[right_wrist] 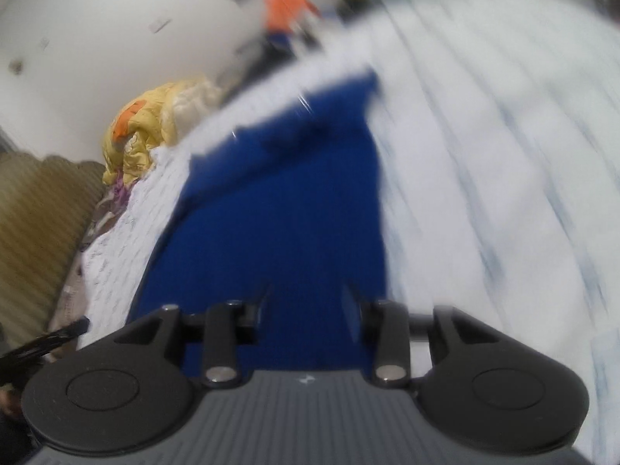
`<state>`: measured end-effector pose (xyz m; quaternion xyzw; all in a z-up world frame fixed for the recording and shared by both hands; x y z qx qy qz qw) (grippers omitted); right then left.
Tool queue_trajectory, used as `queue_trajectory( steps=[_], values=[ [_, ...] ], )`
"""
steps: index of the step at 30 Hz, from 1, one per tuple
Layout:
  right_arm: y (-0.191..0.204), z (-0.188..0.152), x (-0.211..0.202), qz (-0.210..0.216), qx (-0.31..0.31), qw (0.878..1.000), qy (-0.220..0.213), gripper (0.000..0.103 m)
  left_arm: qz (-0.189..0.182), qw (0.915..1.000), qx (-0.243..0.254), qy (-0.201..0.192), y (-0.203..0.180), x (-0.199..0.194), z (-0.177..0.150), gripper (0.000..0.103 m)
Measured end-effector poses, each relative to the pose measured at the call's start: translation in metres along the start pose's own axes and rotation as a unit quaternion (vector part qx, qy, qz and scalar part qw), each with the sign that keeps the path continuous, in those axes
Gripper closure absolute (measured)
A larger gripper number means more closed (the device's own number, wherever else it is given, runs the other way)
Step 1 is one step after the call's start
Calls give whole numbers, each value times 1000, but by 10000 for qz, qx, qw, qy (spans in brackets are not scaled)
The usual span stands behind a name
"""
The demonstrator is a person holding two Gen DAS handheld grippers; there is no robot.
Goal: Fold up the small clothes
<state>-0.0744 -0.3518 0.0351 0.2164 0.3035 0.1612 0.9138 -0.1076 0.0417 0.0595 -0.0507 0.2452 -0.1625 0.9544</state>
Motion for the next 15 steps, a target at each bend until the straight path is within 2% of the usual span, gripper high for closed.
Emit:
queue_trajectory(
  steps=[2,4,5,6,7,8,9,10,13,15],
  values=[
    [12,15,44,-104,-206,9997,-48,64,32,9992,234,324,-16,42,-5,33],
    [24,19,87,-346,-594,9976,70,64,194,9973,395,589,-21,69,-17,34],
    [30,16,104,-584,-950,9937,119,66,260,9961,544,652,-21,76,-26,32],
    [34,9,120,-979,-1407,9849,233,67,429,9936,953,419,-24,73,-36,23],
    [38,0,121,-1164,-1981,9732,-66,67,533,9926,1050,308,-19,69,-45,7],
    [37,-8,118,-1273,-2365,9629,-260,63,516,9948,770,428,-7,67,-45,6],
    [25,-12,111,-1270,-2322,9636,-379,47,595,9946,735,419,0,61,-46,4],
    [9,-9,104,-1188,-1946,9727,-429,46,658,9940,776,397,6,56,-49,2],
    [3,-2,99,-1305,-2055,9690,-419,45,672,9942,738,400,14,48,-49,3],
    [13,4,98,-1485,-2109,9659,-219,44,748,9934,739,452,9,45,-44,11]
  ],
)
Point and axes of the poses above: each gripper's, at about its wrist camera, not at the fingertips, and x roughly the way its jaws point, y to its left, z to its top, the point moved 1 cm from there along x, roughly the way its jaws point, and after that the axes turned 8 degrees about -y, right-handed, at the moved point
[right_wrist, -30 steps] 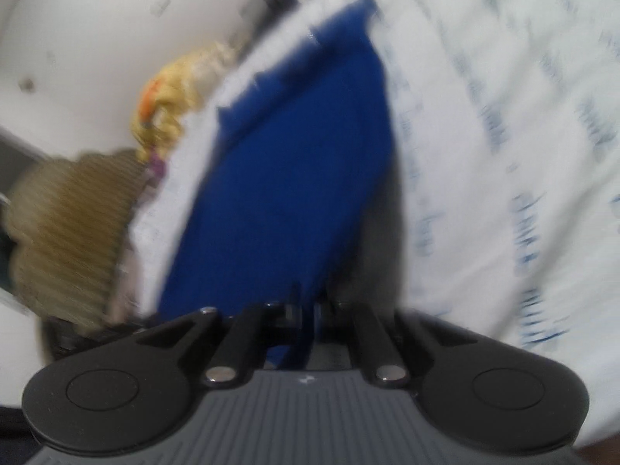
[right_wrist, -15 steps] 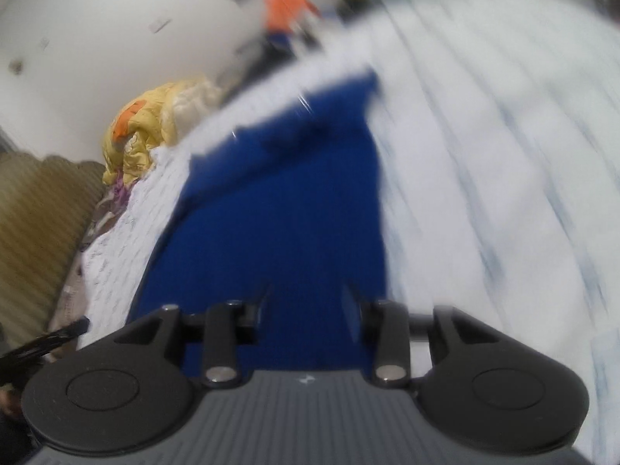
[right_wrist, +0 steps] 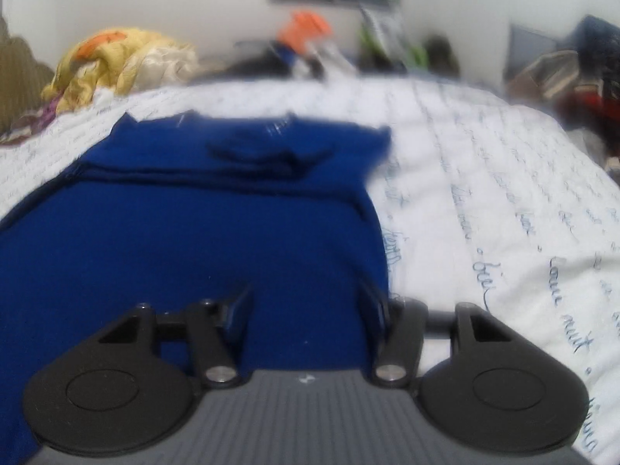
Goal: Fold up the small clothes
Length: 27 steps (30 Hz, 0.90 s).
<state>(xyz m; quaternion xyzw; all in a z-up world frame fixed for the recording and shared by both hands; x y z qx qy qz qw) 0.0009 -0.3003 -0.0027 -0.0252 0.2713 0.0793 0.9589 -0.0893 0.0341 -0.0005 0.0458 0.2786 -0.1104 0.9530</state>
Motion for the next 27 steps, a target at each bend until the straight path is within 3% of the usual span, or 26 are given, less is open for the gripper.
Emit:
queue_trajectory(
  steps=[1,2,4,6,8,10,11,15,16,17,21,23,25,27],
  values=[
    [7,6,-6,-129,74,9998,124,44,-64,10000,-60,16,-2,-5,3,19],
    [13,11,-16,-119,168,9998,63,43,-221,9997,-140,-8,-4,-11,6,17],
    [26,14,-40,356,354,9984,-254,40,-469,9988,-130,-108,-15,-15,7,9],
    [45,9,-46,795,343,9962,-110,24,-527,9986,62,48,-26,-12,-1,7],
    [65,-8,-39,877,-85,9954,372,23,-440,9985,323,40,-29,-11,-12,0],
    [69,-30,-58,656,-765,9948,-138,10,-495,9984,271,102,-18,-22,-20,0],
    [56,-32,-62,690,-458,9966,45,0,-455,9985,284,125,-12,-29,-23,0],
    [31,-33,-87,421,-313,9981,333,0,-226,9991,257,240,4,-57,-34,1],
    [33,-28,-92,353,-213,9979,502,0,-213,9992,244,247,3,-61,-33,9],
    [34,-23,-98,292,-88,9975,641,0,-249,9993,185,221,0,-64,-29,9],
    [68,0,-107,877,-68,9960,166,0,-463,9987,229,4,-27,-57,-16,4],
    [91,-3,-102,1011,-353,9938,305,0,-474,9981,310,247,-38,-42,-20,2],
    [104,-20,-94,929,-662,9919,563,0,-423,9988,218,142,-37,-40,-29,0],
    [96,-37,-104,1022,-568,9931,9,0,-414,9989,204,57,-36,-44,-33,0]
  ],
)
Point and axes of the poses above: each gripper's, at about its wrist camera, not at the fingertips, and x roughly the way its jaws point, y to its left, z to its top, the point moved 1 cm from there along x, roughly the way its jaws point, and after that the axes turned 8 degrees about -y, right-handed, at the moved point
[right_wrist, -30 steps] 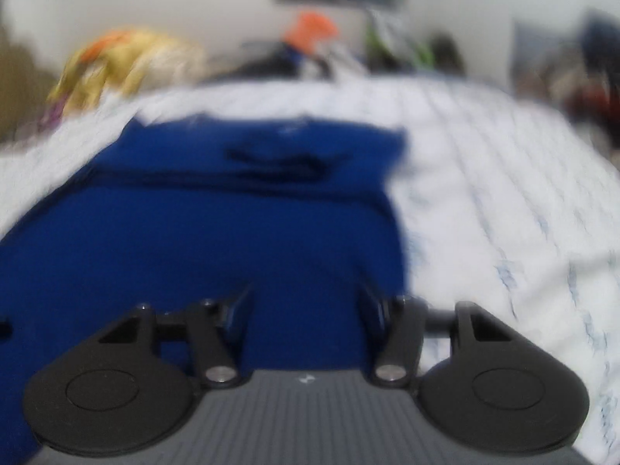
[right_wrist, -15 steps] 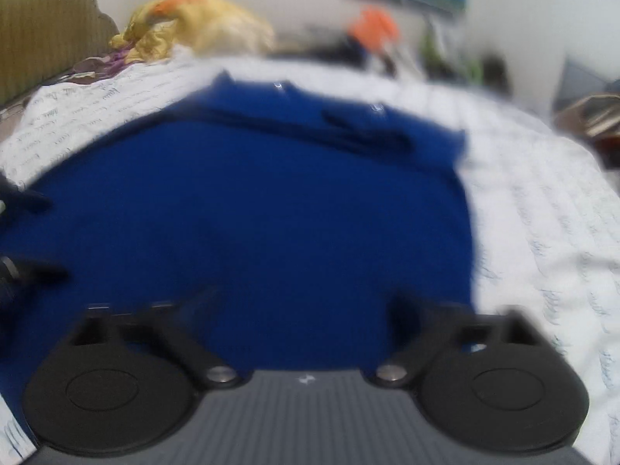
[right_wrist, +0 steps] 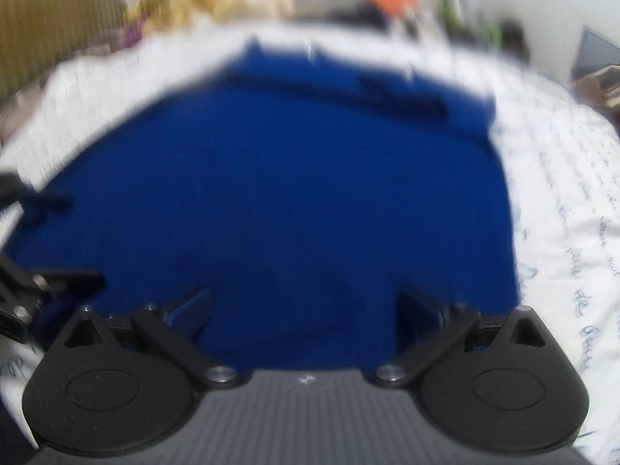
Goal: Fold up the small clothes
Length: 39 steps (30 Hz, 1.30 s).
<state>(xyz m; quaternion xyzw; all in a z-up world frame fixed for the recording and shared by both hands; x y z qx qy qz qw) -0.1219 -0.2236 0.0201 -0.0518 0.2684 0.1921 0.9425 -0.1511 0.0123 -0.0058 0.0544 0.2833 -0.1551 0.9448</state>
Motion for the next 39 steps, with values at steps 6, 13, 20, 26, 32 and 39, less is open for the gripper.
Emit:
queue_trajectory(
  steps=[6,13,20,26,32,39],
  values=[
    [-5,-14,-2,-53,87,9997,-210,0,67,9997,-47,-227,-2,0,-5,0],
    [-19,-34,-21,-46,106,9997,-233,0,79,9994,-63,-337,-3,-2,-7,0],
    [-18,-31,-17,-40,105,9997,-229,0,147,9994,-116,-307,-3,-2,-7,0],
    [-17,-30,-15,-35,108,9997,-227,0,192,9993,-147,-283,-5,-3,-7,0],
    [-18,-38,-23,-32,115,9997,-232,0,203,9995,-160,-204,-5,-2,-5,0],
    [-16,-46,-37,-80,125,9997,-217,0,246,9995,-176,-6,-5,-14,-8,0]
  ],
)
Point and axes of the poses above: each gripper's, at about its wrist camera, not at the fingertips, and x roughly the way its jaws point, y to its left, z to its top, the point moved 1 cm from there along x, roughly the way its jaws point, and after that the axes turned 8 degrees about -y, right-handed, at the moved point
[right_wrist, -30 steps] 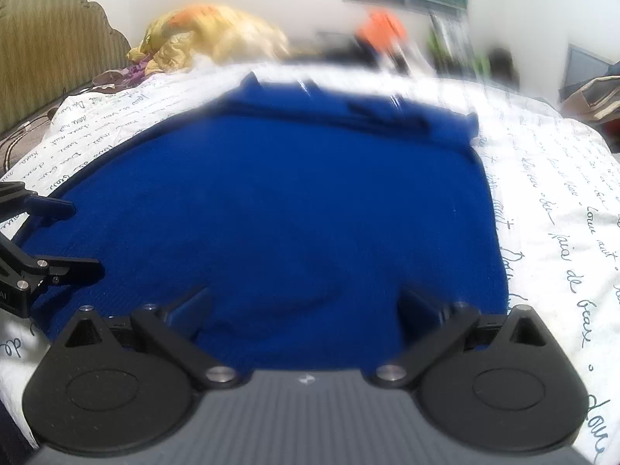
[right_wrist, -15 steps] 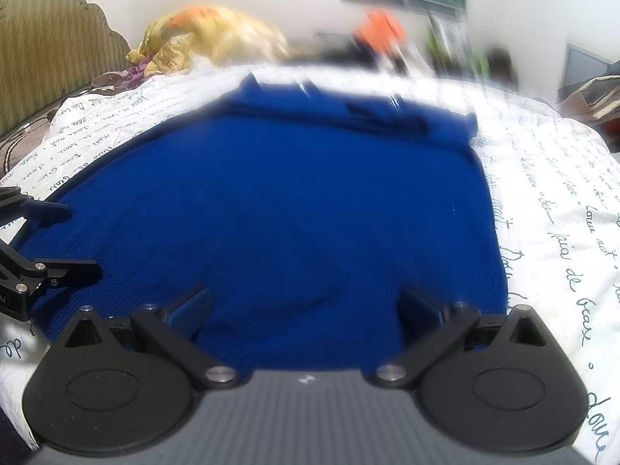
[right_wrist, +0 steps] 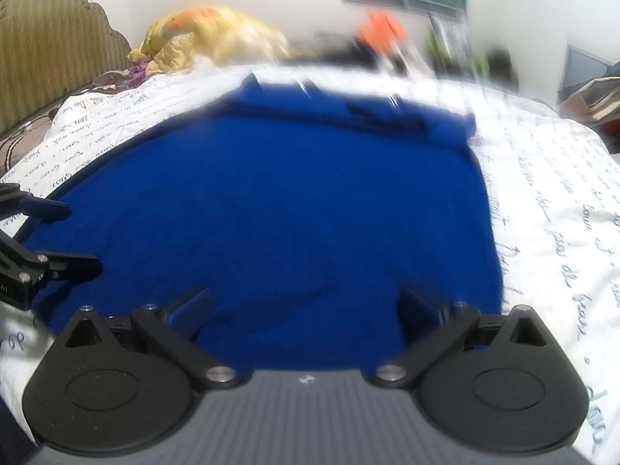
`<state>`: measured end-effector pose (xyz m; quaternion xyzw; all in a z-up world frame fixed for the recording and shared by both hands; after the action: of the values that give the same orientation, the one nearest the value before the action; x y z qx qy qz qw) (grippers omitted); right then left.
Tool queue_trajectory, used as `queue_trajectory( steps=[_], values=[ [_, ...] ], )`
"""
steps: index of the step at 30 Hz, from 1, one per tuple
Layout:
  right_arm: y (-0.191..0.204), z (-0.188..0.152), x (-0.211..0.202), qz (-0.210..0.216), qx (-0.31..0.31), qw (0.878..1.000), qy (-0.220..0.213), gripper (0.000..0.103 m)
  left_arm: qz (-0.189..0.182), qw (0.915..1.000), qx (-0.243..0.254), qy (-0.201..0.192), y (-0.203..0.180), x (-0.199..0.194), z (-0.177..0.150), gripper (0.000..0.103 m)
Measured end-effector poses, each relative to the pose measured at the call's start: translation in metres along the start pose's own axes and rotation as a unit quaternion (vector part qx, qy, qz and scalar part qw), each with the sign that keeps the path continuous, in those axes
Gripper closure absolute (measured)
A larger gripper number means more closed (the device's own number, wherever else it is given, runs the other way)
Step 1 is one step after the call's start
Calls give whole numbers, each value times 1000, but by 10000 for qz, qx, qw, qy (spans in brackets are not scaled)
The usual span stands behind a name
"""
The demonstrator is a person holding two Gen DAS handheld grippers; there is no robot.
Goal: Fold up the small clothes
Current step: 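Grasp the blue sweater's hem with both grippers, then lift the hem with both grippers and fold it toward the collar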
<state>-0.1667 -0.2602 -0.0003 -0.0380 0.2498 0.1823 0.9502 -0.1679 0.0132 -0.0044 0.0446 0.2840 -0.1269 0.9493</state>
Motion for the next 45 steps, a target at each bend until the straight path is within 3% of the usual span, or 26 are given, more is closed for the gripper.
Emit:
queue_trajectory(
  steps=[7,10,12,15,17,18,19,21,22,24,26,30,33,34,36,37,38,39,40,41,42,43,45],
  values=[
    [-6,-27,-41,-9,65,9999,-96,0,35,9999,-27,115,12,-26,-13,0],
    [-8,-29,-48,46,11,10000,-16,0,223,9994,-191,171,23,-31,-12,0],
    [-9,-21,-48,84,-55,9996,258,0,323,9979,-475,296,36,-33,-9,0],
    [-27,-3,-52,-241,345,9965,726,0,53,9891,-1367,536,64,-35,-5,0],
    [-53,2,-57,-217,1150,9900,782,0,-262,9755,-2108,576,84,-35,-1,0],
    [-69,2,-55,-60,1736,9805,918,0,-536,9641,-2527,610,94,-33,1,0],
    [-82,1,-53,114,2290,9685,966,0,-910,9478,-2981,675,104,-28,2,0],
    [-103,2,-48,533,3137,9431,961,0,-1679,9018,-3877,909,119,-14,-2,0],
    [-111,2,-43,827,3552,9252,1050,0,-1830,8869,-4129,964,125,-9,-3,0],
    [-123,0,-29,1299,4242,8866,1304,0,-1966,8734,-4329,1054,134,-3,-3,1],
    [-127,0,-21,1561,4485,8676,1477,0,-2069,8658,-4406,1160,140,-1,-4,3],
    [-121,5,-19,1611,4246,8740,1731,0,-2132,8748,-4153,1297,141,-3,-3,8],
    [-114,10,-19,1554,3952,8860,1864,6,-1988,8952,-3751,1358,135,-11,1,21],
    [-112,14,-19,1492,3818,8921,1900,9,-1912,9021,-3610,1387,134,-11,3,30],
    [-111,17,-18,1383,3578,9018,1993,26,-1830,9102,-3421,1448,134,-11,7,38],
    [-112,15,-18,1350,3528,9038,2011,29,-1800,9125,-3368,1467,134,-10,6,45],
    [-112,14,-17,1299,3491,9052,2046,43,-1744,9154,-3310,1486,134,-9,7,54],
    [-112,10,-19,1189,3403,9090,2095,69,-1669,9185,-3248,1516,134,-7,8,60],
    [-113,8,-20,1131,3353,9109,2121,78,-1596,9220,-3168,1555,134,-7,9,74],
    [-115,5,-20,1173,3406,9090,2099,81,-1540,9242,-3083,1644,134,-4,8,98],
    [-117,2,-21,1155,3418,9086,2106,92,-1493,9252,-3034,1723,134,-3,7,98],
    [-118,-1,-22,1143,3437,9084,2088,96,-1524,9233,-3084,1709,135,-3,8,99],
    [-121,-4,-24,1157,3552,9056,2010,96,-1581,9230,-3088,1662,137,-3,11,99]
  ],
)
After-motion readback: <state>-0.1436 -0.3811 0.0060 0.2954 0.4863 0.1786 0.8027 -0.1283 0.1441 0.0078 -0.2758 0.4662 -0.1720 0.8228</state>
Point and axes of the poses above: each gripper's, at about its wrist camera, not at the fingertips, and x roughly the way its jaws point, y to its left, z to its top, the point moved 1 cm from there along x, roughly the way its jaws point, and after that the axes turned 8 degrees about -y, right-handed, at the moved point
